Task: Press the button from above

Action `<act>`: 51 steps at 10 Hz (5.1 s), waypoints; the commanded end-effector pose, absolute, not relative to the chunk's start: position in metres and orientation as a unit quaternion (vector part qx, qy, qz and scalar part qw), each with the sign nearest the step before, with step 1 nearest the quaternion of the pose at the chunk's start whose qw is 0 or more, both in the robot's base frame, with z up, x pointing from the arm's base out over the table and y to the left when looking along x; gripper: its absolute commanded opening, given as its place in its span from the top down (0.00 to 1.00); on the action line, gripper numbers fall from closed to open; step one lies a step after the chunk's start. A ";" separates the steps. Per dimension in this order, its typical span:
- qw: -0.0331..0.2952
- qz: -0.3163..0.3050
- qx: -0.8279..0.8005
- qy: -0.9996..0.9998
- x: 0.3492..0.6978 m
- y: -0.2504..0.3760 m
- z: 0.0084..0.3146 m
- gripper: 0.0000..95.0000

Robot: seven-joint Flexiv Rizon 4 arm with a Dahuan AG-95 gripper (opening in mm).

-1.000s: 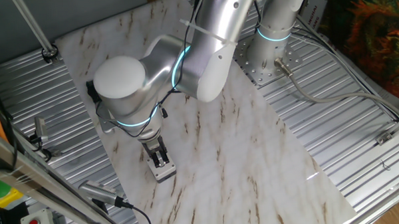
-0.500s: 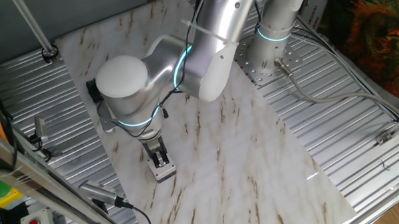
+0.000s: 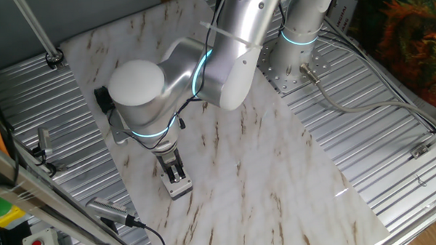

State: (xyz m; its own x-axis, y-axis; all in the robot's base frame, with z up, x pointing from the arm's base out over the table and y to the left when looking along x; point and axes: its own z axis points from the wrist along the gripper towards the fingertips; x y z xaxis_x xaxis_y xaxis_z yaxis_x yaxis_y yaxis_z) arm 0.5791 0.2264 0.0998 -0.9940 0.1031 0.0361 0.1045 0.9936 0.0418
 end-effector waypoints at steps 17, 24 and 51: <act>0.033 -0.032 -0.064 -0.997 0.585 0.229 0.116 1.00; 0.027 -0.038 -0.058 -0.997 0.583 0.227 0.138 1.00; 0.026 -0.038 0.061 -0.997 0.524 0.125 0.211 1.00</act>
